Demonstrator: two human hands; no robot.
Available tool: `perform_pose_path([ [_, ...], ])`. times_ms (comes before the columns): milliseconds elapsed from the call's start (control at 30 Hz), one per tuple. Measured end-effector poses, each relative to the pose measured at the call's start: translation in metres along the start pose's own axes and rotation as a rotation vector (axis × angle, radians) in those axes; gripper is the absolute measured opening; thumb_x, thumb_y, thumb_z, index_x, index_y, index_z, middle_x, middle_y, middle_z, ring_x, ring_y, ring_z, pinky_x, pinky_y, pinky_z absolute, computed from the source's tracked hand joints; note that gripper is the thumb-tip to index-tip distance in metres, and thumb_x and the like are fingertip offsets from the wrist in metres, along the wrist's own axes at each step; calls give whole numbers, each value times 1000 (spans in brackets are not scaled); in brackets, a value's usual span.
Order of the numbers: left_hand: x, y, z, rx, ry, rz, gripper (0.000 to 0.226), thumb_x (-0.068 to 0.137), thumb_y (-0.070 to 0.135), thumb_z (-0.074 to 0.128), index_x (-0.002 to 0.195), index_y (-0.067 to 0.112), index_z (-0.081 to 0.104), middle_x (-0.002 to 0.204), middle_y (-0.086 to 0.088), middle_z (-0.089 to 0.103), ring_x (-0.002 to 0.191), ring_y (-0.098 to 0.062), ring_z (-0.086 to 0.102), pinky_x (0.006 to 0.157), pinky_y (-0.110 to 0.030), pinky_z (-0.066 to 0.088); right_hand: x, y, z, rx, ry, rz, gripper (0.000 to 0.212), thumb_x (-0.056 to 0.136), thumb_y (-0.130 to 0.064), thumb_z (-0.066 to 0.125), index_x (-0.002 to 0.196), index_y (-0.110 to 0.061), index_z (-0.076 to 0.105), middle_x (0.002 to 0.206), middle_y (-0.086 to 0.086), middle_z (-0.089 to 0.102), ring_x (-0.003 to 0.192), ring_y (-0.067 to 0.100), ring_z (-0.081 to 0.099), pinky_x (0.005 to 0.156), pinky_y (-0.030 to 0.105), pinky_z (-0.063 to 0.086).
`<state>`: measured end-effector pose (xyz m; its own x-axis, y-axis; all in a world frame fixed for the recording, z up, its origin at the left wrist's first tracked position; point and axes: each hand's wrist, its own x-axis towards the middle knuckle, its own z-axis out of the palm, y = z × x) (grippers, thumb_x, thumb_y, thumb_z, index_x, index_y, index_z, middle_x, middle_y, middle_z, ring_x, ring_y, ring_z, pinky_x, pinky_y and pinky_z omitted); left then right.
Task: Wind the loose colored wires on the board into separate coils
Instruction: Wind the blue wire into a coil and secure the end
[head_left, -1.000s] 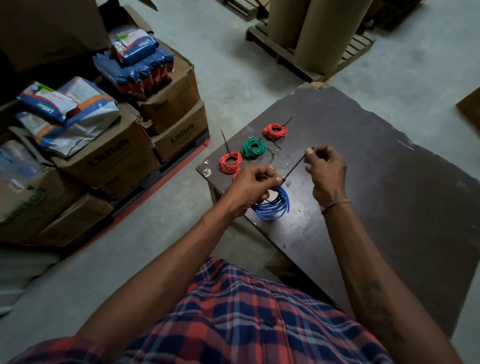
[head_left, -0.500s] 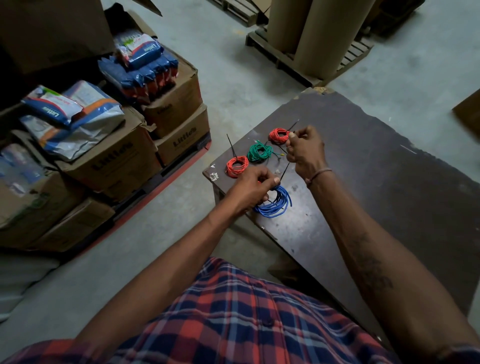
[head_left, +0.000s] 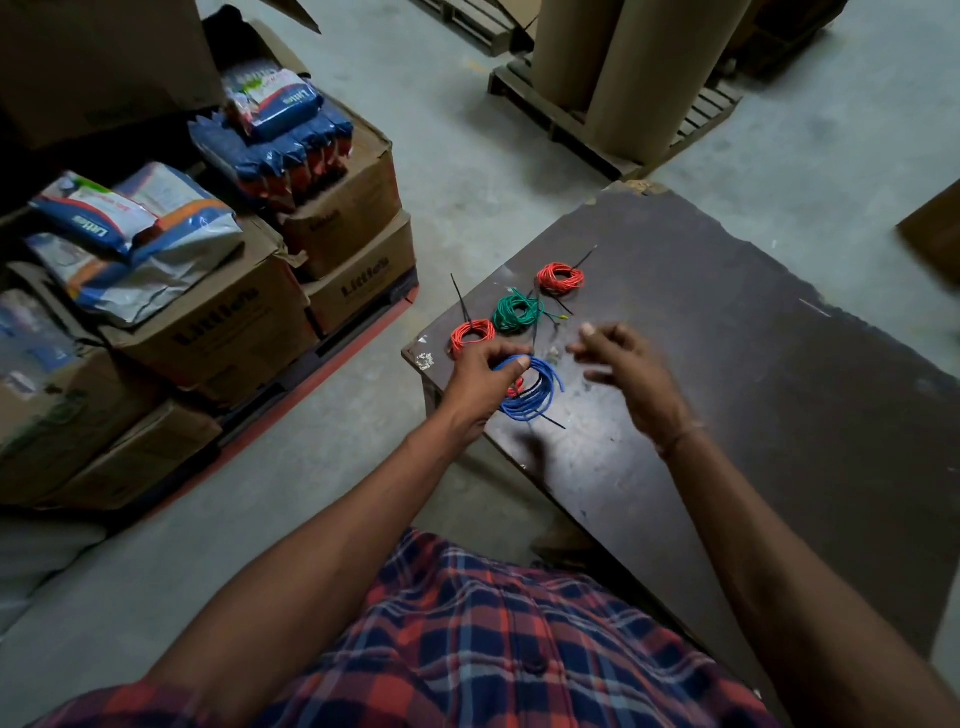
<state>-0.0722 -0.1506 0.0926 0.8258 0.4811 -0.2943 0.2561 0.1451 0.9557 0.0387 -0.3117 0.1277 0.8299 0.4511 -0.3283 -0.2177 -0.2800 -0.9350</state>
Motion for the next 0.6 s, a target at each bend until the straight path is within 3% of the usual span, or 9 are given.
perform_pose_path([
  [67,7,-6,7,2,37,-10,13,93,0,69,105,2,73,93,-6,73,84,-15,67,74,-27,56,-12,22,-5,-70,-84,12,28,87,-34,80,105,-17,68,102,9,76,90,13,66,77,32,50],
  [133,11,-7,17,2,45,-23,16,92,1,71,107,-2,74,90,-7,73,75,-9,66,68,-25,54,-14,37,-10,-88,-146,10,35,85,-28,84,111,-11,69,98,7,75,87,12,65,75,31,50],
  [200,13,-6,27,1,46,-43,19,91,2,72,109,-4,73,83,-5,73,61,-1,63,59,-21,51,-7,46,-13,-62,-159,13,31,87,-20,82,111,-7,68,95,9,73,85,14,65,73,31,51],
  [300,21,-1,43,14,35,-73,21,90,1,73,110,-7,71,83,-3,72,58,4,64,59,-13,50,10,53,-21,-12,-112,60,24,89,-11,79,108,0,68,94,15,70,85,18,66,68,28,55],
  [400,36,-7,49,127,78,-58,17,91,16,76,102,4,73,86,-2,74,75,-8,70,70,-25,56,38,59,-34,5,6,122,13,91,-7,75,99,-1,66,89,20,70,69,16,64,56,24,56],
  [500,45,-31,45,452,243,-90,28,88,41,71,103,17,73,103,-5,73,98,-20,67,87,-35,54,82,64,-43,8,155,192,16,92,-8,74,82,-8,61,74,13,63,51,14,55,46,25,51],
  [600,39,-52,44,647,354,-189,35,86,42,68,116,22,69,123,-12,60,127,-30,48,109,-36,37,126,84,-41,-4,214,291,28,88,-18,79,72,-15,56,70,13,62,53,21,56,53,33,54],
])
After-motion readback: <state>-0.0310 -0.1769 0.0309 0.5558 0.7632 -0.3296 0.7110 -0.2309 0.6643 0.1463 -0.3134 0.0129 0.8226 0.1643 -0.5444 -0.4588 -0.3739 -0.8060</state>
